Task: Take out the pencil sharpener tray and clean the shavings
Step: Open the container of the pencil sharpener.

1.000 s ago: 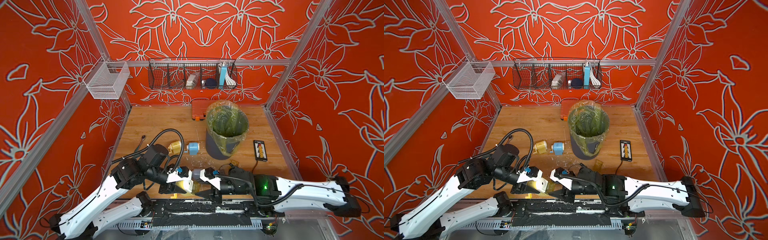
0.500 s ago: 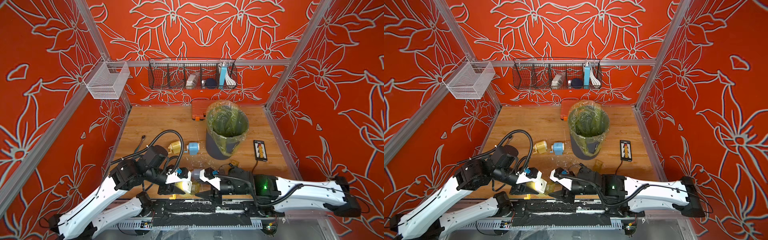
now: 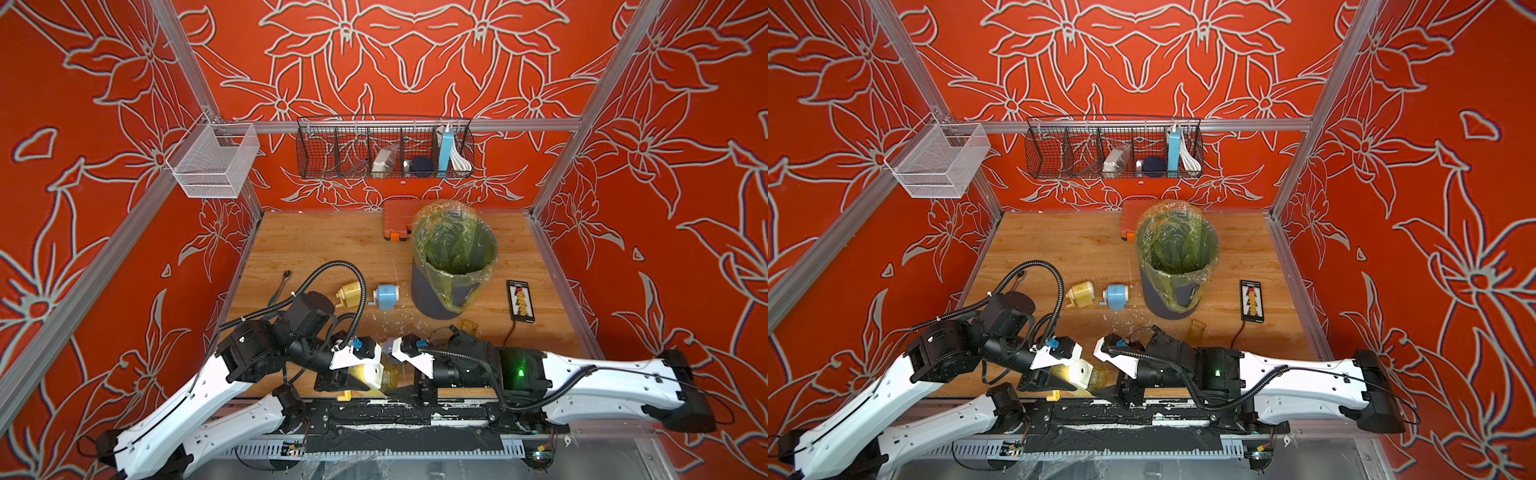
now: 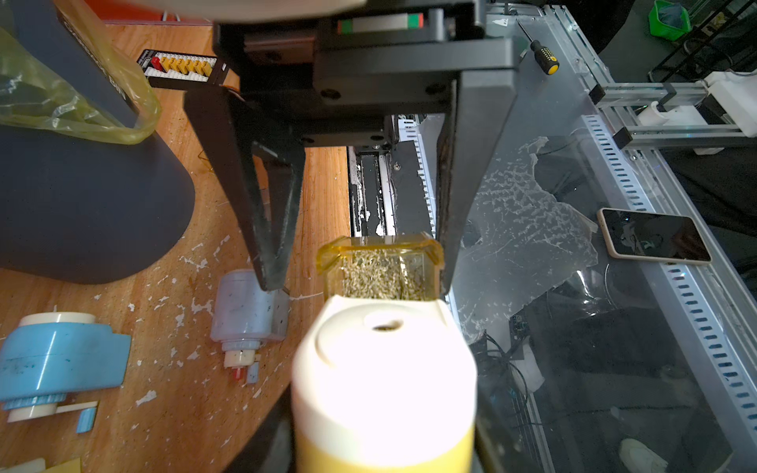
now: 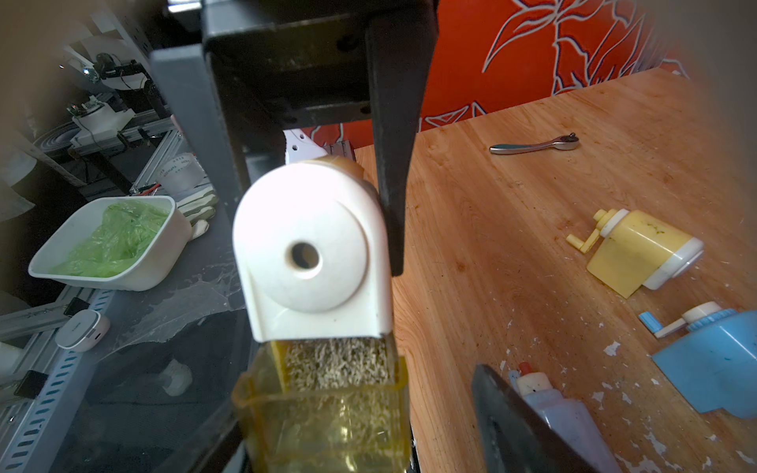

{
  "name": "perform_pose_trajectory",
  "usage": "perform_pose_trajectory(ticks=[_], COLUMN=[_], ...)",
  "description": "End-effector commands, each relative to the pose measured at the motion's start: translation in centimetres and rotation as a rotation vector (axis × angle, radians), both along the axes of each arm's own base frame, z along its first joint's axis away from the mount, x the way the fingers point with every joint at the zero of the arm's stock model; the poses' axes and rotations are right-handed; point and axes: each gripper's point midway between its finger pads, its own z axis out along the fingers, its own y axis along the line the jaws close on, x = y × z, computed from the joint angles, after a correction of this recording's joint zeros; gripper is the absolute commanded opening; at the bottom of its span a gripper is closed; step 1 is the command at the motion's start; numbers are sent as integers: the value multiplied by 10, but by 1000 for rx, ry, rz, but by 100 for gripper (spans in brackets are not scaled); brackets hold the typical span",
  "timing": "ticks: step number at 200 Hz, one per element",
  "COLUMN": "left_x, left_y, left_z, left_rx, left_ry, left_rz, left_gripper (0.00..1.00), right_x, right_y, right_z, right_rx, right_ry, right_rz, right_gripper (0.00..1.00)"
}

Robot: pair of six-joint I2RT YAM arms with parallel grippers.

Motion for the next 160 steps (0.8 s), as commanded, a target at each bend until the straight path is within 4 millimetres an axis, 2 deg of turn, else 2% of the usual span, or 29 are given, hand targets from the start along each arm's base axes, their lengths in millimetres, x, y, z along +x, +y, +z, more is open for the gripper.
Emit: perform_pose_trajectory(ticks=[1,32,56,122,160], left_x=[-8,-9,-8,-9,-11], left_y=[-1,-1,-1,-1,1], left_z=[3,1,-1,-4,-12], left_rx=[-14,-7,-6,4,37], left_ry=[27,31,31,41,59], left_rz=[-33,-34,-31,-29,-32], left_gripper=[0,0,0,0,0], right_x=[2,2,2,7,20], right_y=[7,7,5,-2,-17], right_z=[23,22,20,20,26], right_rx=[63,66,61,63,85], right_ry=[-12,-10,-4,-14,-53], right_rz=[2,-1,-3,-33,-114], right_gripper=[77,71,59,0,0])
